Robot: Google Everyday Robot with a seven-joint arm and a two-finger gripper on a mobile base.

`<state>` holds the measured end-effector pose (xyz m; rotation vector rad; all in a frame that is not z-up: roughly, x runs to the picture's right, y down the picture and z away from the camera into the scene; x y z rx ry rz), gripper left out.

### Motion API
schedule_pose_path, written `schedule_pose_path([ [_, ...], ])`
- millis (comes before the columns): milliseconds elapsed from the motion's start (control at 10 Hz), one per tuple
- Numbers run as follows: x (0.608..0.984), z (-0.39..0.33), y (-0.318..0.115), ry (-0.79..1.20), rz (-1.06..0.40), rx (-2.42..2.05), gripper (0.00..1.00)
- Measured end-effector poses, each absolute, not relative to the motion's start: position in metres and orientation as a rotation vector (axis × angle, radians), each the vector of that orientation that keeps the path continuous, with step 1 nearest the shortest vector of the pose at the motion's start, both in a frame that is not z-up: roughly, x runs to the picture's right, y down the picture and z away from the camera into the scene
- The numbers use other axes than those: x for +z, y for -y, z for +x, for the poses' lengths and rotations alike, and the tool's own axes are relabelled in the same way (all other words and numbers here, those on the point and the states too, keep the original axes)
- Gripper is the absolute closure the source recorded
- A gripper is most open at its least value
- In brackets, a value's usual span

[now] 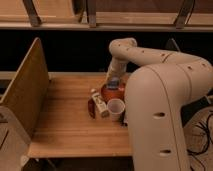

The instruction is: Place the white sponge in the ceramic bowl

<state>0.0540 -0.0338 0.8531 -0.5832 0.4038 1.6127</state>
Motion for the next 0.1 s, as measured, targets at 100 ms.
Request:
schedule_pose_path([
  [100,0.8531,0.0541,0.0338,-0.404,-0.583,1.613,0.20],
])
